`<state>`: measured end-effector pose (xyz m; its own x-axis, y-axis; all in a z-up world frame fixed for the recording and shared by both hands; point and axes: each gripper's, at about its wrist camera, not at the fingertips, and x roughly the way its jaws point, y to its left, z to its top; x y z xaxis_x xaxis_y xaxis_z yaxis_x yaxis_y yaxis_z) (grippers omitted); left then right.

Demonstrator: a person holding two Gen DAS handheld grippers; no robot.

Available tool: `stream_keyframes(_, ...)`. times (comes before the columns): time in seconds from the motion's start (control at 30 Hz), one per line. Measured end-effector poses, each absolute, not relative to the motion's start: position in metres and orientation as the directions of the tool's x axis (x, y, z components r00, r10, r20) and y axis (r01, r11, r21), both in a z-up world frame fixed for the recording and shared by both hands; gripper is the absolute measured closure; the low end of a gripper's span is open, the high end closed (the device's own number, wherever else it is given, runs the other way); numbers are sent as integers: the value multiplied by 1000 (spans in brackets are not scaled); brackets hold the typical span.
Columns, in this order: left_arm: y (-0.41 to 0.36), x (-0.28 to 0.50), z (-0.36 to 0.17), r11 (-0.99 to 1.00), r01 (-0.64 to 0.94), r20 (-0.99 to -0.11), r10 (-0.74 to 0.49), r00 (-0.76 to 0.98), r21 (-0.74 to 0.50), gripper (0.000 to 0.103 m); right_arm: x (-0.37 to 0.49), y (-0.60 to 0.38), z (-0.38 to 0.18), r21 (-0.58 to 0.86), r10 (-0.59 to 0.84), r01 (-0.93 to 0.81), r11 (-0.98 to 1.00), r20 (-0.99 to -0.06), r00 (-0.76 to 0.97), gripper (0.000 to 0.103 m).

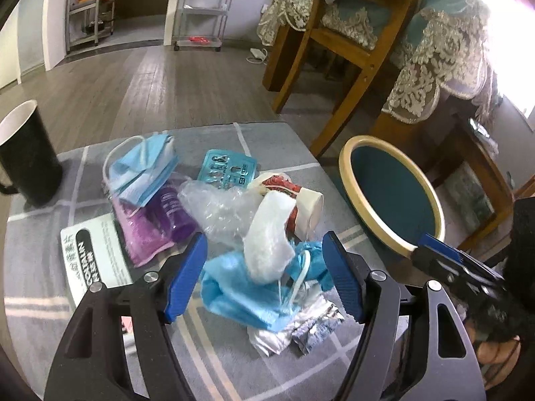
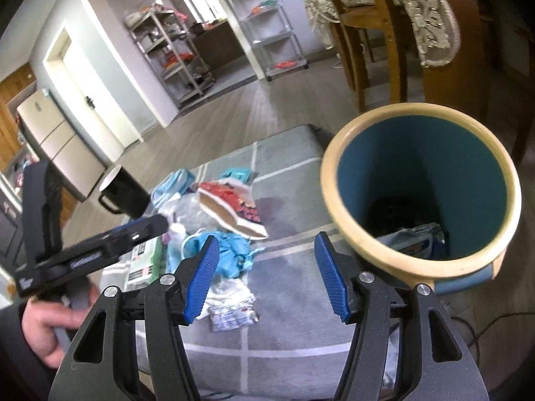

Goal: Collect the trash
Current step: 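Grasp the white tissue with the left gripper and lift it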

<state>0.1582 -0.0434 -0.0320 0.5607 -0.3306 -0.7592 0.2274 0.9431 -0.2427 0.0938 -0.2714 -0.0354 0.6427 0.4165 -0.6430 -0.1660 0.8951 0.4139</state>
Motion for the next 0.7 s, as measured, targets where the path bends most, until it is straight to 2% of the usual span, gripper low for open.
stream_keyframes(0.17, -46, 167, -44, 939, 240, -791, -338, 510, -246, 64, 92, -264, -37, 400, 425, -192, 896, -650, 630, 42)
stream_keyframes(0.3, -41, 163, -46, 938, 234, -797, -342, 497, -257, 94, 92, -262, -38, 402, 430, -195, 894, -653, 623, 42)
stream_keyframes(0.4, -33, 158, -41, 937, 226, -792, -346, 504, -265, 97, 93, -260, -39, 403, 436, -202, 892, -653, 619, 42)
stream_keyframes(0.7, -3, 142, -12, 923, 193, -741, -382, 553, -332, 98, 96, -244, -49, 423, 489, -256, 869, -661, 569, 42)
